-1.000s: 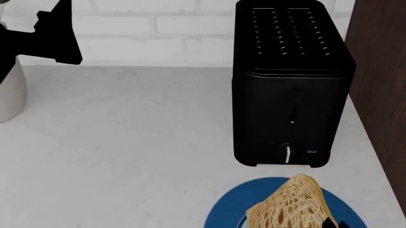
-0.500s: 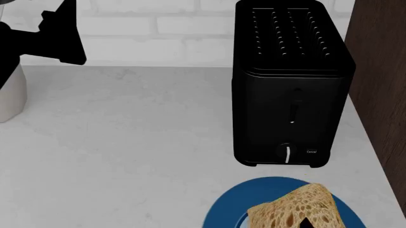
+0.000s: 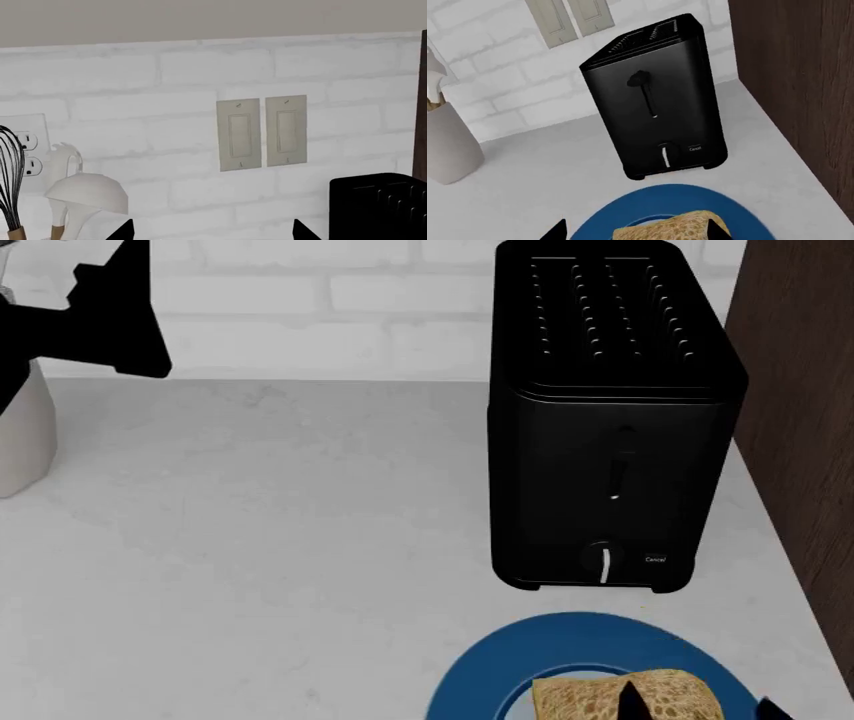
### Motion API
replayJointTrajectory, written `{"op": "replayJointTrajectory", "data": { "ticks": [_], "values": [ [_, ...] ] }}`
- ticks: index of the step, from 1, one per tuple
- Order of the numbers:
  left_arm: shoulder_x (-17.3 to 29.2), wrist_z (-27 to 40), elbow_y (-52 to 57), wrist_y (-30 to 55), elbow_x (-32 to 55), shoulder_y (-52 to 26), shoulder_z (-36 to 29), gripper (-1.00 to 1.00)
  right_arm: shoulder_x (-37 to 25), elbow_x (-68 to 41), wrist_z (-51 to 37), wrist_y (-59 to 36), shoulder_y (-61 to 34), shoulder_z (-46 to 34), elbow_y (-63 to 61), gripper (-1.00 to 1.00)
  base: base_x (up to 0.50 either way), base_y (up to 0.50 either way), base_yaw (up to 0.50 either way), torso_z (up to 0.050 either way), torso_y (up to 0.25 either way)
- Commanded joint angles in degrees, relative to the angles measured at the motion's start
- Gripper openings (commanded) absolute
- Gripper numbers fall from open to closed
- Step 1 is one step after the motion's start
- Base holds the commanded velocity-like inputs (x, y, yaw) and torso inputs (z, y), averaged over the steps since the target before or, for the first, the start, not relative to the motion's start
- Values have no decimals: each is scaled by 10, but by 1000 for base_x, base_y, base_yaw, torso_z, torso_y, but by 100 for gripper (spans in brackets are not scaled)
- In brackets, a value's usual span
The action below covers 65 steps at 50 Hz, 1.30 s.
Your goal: Place the toasted item on a plate.
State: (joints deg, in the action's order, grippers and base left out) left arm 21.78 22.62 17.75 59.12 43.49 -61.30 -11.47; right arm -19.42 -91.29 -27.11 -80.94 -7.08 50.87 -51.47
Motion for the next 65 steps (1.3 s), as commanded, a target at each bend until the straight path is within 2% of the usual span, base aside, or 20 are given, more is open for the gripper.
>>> {"op": "replayJointTrajectory", "data": {
  "ticks": [1,15,27,35,36,40,51,65],
  "values": [
    [3,1,2,-3,3,6,3,100,-38,-27,-47,7,-10,-24,-15,100,0,0,0,0,0],
    [11,13,30,9,25,23,20,100,-104,-72,-128,33,-65,-71,-19,100,0,0,0,0,0],
    [39,20,80,31,55,47,41,100,-192,-166,-226,104,-115,-97,-9,100,0,0,0,0,0],
    [55,27,114,43,72,62,54,100,-220,-190,-252,125,-133,-114,-8,100,0,0,0,0,0],
    [66,31,133,53,87,69,67,100,-246,-215,-272,146,-150,-123,-7,100,0,0,0,0,0],
    [76,44,159,74,118,69,93,100,-282,-252,-299,177,-171,-129,-10,100,0,0,0,0,0],
    [98,66,205,102,178,79,141,100,-329,-318,-329,218,-172,-83,-26,100,0,-6,-8,0,0],
    [127,118,258,129,287,92,221,100,-355,-379,-352,245,-164,-31,-45,100,-1,-14,-29,3,3]
  ]
}}
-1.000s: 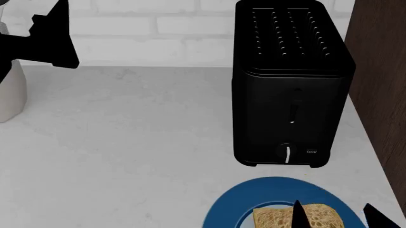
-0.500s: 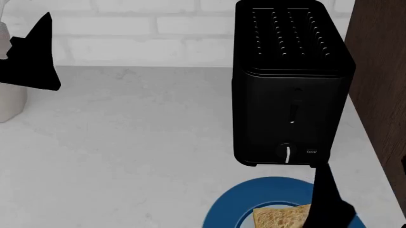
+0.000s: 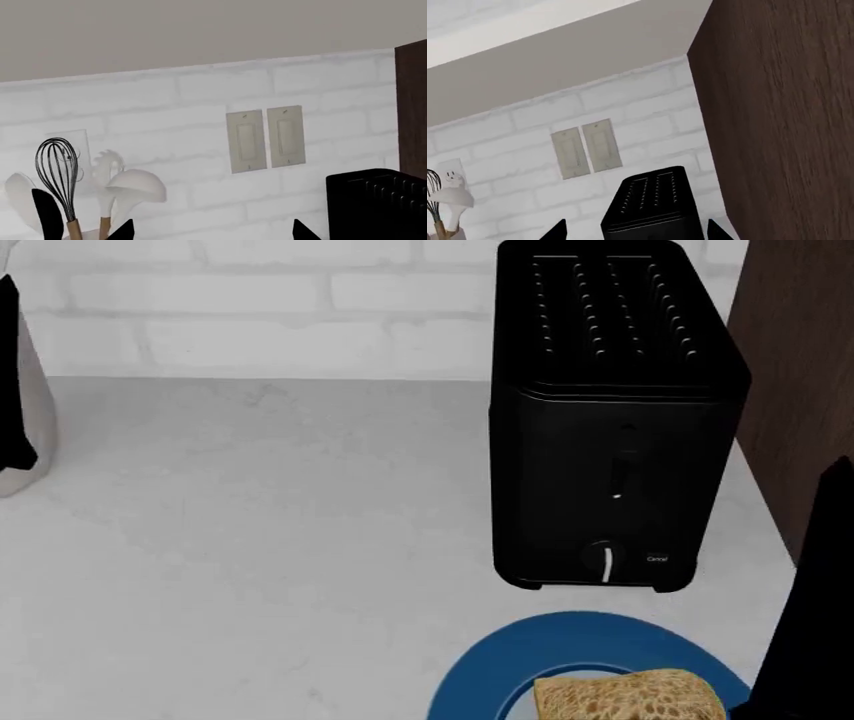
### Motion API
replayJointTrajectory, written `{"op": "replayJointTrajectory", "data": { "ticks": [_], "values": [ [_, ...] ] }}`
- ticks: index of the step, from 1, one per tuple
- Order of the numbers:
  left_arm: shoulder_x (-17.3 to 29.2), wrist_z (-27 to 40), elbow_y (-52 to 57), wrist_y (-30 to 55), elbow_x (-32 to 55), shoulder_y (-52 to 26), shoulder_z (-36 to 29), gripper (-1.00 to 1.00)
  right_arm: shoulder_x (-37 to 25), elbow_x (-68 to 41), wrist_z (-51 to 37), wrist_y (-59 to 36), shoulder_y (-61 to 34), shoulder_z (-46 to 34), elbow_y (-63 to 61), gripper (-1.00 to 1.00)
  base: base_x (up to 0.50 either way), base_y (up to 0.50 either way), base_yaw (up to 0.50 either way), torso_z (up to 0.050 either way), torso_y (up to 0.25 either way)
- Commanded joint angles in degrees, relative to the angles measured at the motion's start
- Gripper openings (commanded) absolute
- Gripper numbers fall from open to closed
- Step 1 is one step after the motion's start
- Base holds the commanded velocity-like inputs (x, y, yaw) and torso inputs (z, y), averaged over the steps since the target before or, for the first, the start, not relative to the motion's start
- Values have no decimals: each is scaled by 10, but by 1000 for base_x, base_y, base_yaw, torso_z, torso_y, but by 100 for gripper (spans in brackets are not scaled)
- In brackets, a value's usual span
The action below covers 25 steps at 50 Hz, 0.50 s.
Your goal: Place the toasted item on a plate.
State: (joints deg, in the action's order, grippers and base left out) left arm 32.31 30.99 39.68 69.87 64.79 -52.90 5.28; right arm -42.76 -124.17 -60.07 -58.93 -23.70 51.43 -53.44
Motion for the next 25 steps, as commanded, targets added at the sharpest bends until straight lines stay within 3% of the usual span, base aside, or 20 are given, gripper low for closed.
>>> {"op": "replayJointTrajectory", "data": {
  "ticks": [1,25],
  "values": [
    [24,38,41,23,83,8,58,100,-126,-56,-25,29,2,-34,-26,100,-13,-15,-34,0,0],
    [66,111,69,26,218,3,113,100,-201,-106,-56,102,-48,-62,-46,100,-4,-19,-42,8,8]
  ]
}}
